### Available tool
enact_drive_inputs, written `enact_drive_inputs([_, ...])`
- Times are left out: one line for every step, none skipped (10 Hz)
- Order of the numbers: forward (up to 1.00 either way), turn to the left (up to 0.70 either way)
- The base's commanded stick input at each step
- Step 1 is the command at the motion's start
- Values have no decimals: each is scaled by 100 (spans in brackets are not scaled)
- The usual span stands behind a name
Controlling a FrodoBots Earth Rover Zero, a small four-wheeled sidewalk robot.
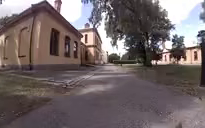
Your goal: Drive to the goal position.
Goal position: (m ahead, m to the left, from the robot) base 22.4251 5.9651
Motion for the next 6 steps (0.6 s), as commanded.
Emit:
enact_drive_inputs([85,1])
enact_drive_inputs([85,1])
enact_drive_inputs([85,1])
enact_drive_inputs([85,1])
enact_drive_inputs([85,1])
enact_drive_inputs([85,1])
